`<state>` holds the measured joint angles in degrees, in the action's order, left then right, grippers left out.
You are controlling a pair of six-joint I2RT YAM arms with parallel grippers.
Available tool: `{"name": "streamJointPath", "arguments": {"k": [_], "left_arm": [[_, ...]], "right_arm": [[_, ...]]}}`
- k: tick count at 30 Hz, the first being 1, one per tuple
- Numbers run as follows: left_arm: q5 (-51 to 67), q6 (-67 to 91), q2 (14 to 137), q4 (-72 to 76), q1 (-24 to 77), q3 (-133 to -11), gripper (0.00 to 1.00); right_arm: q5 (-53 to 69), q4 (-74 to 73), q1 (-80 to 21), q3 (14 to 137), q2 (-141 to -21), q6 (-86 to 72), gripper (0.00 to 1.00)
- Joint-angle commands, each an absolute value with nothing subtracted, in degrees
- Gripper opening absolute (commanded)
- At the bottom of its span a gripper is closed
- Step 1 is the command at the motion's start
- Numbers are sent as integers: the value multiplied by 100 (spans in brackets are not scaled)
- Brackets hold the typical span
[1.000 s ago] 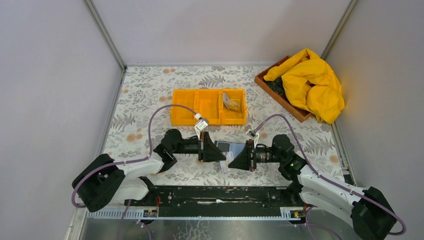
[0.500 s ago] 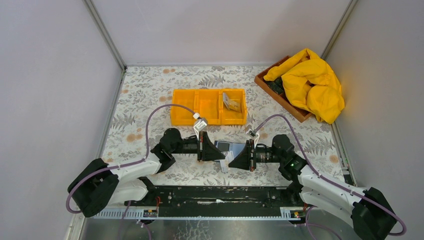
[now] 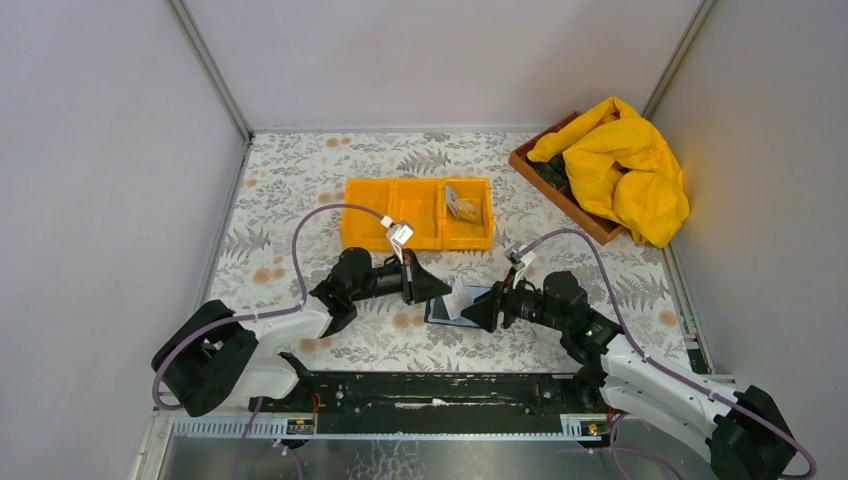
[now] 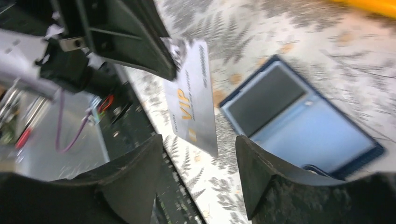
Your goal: Take the credit cards out of the card holder
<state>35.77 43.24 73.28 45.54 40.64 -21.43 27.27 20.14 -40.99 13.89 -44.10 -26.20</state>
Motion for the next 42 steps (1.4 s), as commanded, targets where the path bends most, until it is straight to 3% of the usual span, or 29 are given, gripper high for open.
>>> {"name": "streamJointPath", "arguments": {"k": [1, 10, 16, 27, 42], "left_arm": [[2016, 4143, 7483, 4586, 4034, -2588, 0], [-445, 4541, 8830, 5076, 4061, -3698, 0], [-1437, 4473, 9980, 5768, 4202, -4502, 0], [-3330, 3893, 11128, 5179, 4533, -5918, 0], [-4139, 3735, 11729, 4780, 4535, -6404, 0]], "right_arm": [[659, 1532, -4130, 1365, -3997, -2595, 68], [-1503, 931, -4082, 926, -3323, -2729, 69], [-1424, 1026, -4069, 936, -3607, -2716, 69], [-1379, 1019, -4056, 913, -3575, -2722, 69], [-1335, 1095, -4061, 918, -3717, -2726, 68]]}}
